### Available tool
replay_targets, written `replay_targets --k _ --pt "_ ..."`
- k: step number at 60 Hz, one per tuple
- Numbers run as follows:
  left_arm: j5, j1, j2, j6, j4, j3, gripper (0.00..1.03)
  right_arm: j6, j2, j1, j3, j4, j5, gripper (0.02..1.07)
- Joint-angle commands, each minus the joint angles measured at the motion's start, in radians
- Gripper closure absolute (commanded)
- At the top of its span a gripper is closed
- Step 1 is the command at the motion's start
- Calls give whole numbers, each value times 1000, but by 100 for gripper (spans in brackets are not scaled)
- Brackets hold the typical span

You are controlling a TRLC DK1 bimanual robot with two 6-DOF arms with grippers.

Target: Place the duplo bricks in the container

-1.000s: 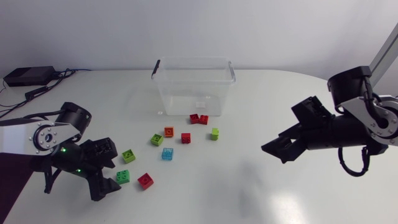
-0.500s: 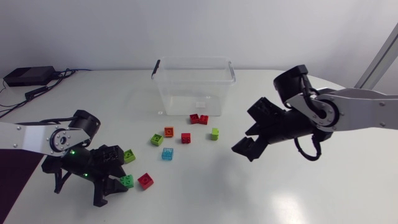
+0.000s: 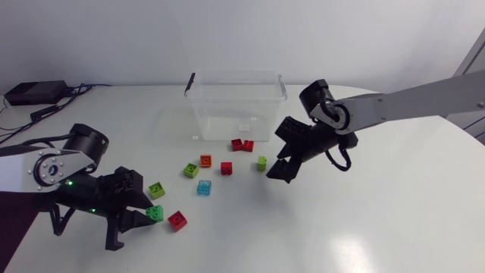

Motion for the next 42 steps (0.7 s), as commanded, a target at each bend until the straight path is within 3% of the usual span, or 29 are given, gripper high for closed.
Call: replay_targets --k 1,20,33,37,42 --pt "26 -4 -63 -2 -47 37 73 -67 66 -6 65 -26 -10 7" --pt "64 -23 -103 -99 -107 230 73 -122 219 -6 206 -56 -7 15" --pt "83 -30 9 -194 -4 376 73 -132 270 14 249 -59 3 17" --pt "83 -42 41 -215 25 410 73 -136 282 23 256 -61 8 25" --pt "83 -47 102 -246 48 479 73 -136 288 34 256 -61 10 46"
